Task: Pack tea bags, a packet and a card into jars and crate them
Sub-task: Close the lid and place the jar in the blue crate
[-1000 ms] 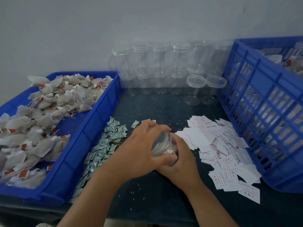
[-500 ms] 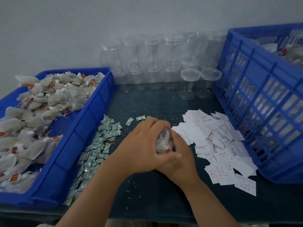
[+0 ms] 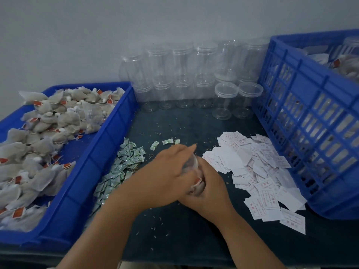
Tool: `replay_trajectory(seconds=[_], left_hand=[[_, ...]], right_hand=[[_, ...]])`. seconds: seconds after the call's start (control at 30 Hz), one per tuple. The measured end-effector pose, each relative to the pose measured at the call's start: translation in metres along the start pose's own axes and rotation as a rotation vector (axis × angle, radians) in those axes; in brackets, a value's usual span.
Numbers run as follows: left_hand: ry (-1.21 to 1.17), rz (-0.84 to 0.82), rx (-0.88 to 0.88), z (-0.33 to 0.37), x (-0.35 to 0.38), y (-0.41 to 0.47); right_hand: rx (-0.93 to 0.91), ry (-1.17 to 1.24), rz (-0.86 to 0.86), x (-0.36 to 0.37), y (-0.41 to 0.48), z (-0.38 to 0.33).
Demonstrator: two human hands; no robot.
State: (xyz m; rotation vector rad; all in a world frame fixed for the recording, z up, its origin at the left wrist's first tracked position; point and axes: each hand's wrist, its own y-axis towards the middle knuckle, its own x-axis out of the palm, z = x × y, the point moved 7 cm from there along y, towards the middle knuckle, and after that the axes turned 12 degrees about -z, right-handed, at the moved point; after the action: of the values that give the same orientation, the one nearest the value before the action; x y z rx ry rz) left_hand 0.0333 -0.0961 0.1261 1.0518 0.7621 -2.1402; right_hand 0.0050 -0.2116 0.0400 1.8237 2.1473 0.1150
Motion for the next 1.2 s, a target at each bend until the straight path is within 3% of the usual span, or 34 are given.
replay_trajectory(seconds=[0.07, 0.13, 0.2, 0.27, 0.37, 0.43, 0.5, 0.57, 0.67, 0.83, 1.07, 1.2], left_hand=[[0.053, 0.189, -0.013, 0.016, 0.000, -0.002], [0.033, 0.288, 0.129, 0.032, -0.002, -0.007], [-0.143, 0.171, 0.337, 0.033, -0.001, -0.006], [-0.220, 0.109, 0.434, 0.025, -0.008, -0.007], [-0.104, 0.284, 0.277, 0.009, -0.018, -0.005], [-0.128, 0.285, 0.081, 0.003, -0.011, -0.001], [-0.122, 0.235, -0.088, 0.002, 0.002, 0.005], [-0.075, 0.301, -0.155, 0.004, 0.005, 0.008], [-0.146, 0.408, -0.072, 0.010, -0.001, 0.008], [-0.183, 0.328, 0.057, 0.008, -0.002, 0.013], [-0.278, 0.330, 0.303, 0.001, -0.007, 0.006], [-0.630, 0.461, 0.156, -0.024, 0.004, -0.005]], right_hand=[[0.010, -0.039, -0.023, -0.001, 0.000, 0.001], [0.047, 0.081, -0.133, 0.000, -0.001, 0.008], [0.033, 0.154, -0.201, 0.000, -0.005, 0.010], [0.047, 0.177, -0.147, -0.003, -0.005, 0.011], [0.058, 0.153, 0.011, -0.005, -0.003, 0.005], [0.026, -0.018, 0.095, -0.007, -0.003, 0.002], [0.019, -0.206, 0.105, -0.006, -0.001, -0.001], [0.027, -0.161, 0.061, -0.003, 0.000, 0.004], [0.044, -0.012, 0.078, -0.010, -0.002, 0.011], [0.130, 0.132, 0.026, -0.008, 0.000, 0.022], [0.148, 0.145, 0.028, -0.005, 0.000, 0.018], [0.133, 0.320, 0.163, -0.016, 0.003, 0.006]])
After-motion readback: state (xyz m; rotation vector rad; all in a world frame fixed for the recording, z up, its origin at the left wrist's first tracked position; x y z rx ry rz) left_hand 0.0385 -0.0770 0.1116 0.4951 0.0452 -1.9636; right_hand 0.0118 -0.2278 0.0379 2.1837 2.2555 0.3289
